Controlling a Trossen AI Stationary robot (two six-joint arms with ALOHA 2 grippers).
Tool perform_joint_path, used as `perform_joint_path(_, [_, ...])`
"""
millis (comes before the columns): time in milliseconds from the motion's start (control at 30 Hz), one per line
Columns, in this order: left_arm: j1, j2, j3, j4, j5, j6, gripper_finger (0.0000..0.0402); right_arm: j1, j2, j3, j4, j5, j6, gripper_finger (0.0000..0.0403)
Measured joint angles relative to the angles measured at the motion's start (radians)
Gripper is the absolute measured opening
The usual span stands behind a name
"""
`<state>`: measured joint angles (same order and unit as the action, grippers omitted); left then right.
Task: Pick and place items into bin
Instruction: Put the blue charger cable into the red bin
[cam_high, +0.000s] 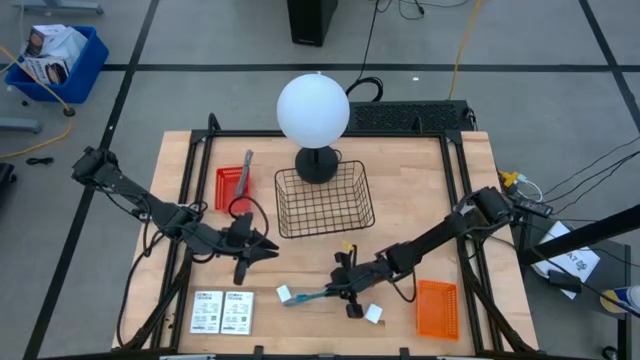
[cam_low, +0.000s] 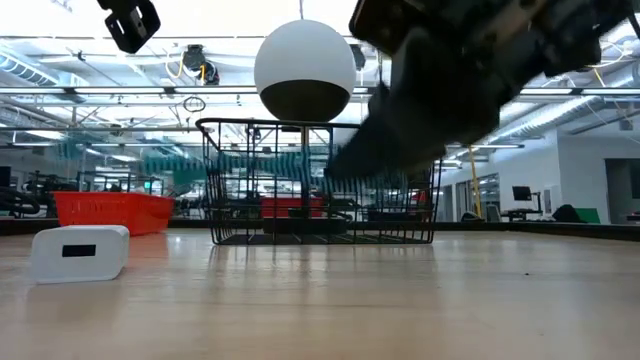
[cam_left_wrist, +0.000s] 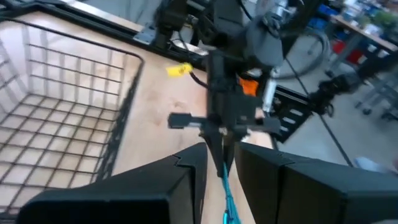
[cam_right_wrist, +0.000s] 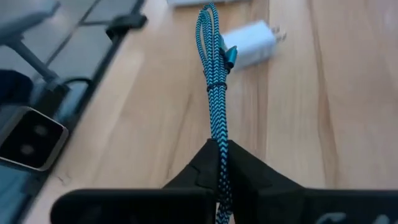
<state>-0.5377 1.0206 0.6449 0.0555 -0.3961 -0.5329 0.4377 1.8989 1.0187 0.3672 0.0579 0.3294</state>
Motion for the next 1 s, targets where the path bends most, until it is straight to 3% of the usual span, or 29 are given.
perform_joint_path(300, [0.000, 0.000, 0.000, 0.073, 0.004, 0.097, 0.0099, 0.005, -0.097, 0.000, -0.044, 0.123, -0.008, 0.0007])
perform_joint_path(433, [0.000, 0.001, 0.000, 0.095, 0.001, 0.158, 0.0143, 0.005, -0.142, 0.000, -0.122, 0.259, -0.018, 0.0007])
perform_joint_path(633, [0.000, 0.001, 0.000, 0.098, -0.042, 0.132, 0.0229, 0.005, -0.213, 0.000, -0.166, 0.422, -0.082, 0.0006])
perform_joint_path(800, [0.000, 0.000, 0.000, 0.098, -0.050, 0.129, 0.0267, -0.002, -0.280, 0.001, -0.155, 0.449, -0.113, 0.0006])
perform_joint_path(1000, [0.000, 0.000, 0.000, 0.099, -0.061, 0.128, 0.0274, -0.022, -0.317, 0.001, -0.095, 0.469, -0.172, 0.0006])
